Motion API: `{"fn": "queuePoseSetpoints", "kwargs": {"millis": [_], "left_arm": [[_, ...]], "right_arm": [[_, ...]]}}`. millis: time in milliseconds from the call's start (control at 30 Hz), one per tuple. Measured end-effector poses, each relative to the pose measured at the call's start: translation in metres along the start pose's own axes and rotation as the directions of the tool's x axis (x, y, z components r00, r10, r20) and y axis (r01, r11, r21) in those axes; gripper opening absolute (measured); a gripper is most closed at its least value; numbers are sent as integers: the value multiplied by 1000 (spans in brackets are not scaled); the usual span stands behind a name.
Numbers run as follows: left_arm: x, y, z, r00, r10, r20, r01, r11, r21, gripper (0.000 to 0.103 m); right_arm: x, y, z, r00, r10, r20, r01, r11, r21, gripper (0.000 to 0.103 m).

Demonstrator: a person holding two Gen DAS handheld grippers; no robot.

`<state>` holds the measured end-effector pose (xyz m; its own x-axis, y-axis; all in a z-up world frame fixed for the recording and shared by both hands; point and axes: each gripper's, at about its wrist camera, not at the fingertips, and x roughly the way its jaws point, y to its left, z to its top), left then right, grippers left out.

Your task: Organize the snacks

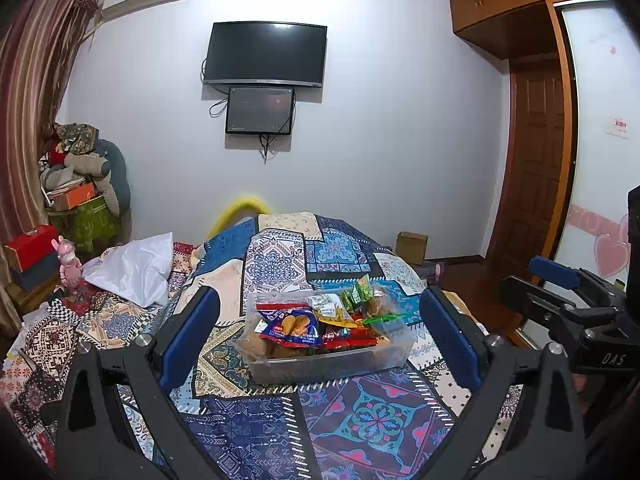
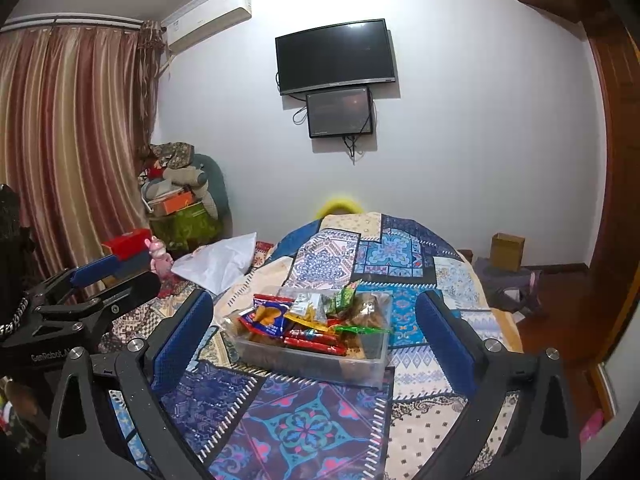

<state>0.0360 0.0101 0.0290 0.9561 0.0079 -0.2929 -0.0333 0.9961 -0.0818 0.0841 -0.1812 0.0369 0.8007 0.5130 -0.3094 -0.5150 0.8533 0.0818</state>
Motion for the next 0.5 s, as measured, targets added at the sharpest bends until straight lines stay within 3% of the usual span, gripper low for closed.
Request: {"fn": "queuePoseSetpoints", "kwargs": {"millis": [500], "left_arm": [[1, -2, 0, 1000, -6, -8, 6, 1000, 2, 101]], "right_arm": [[0, -2, -1, 1000, -6, -2, 6, 1000, 10, 102]]}}
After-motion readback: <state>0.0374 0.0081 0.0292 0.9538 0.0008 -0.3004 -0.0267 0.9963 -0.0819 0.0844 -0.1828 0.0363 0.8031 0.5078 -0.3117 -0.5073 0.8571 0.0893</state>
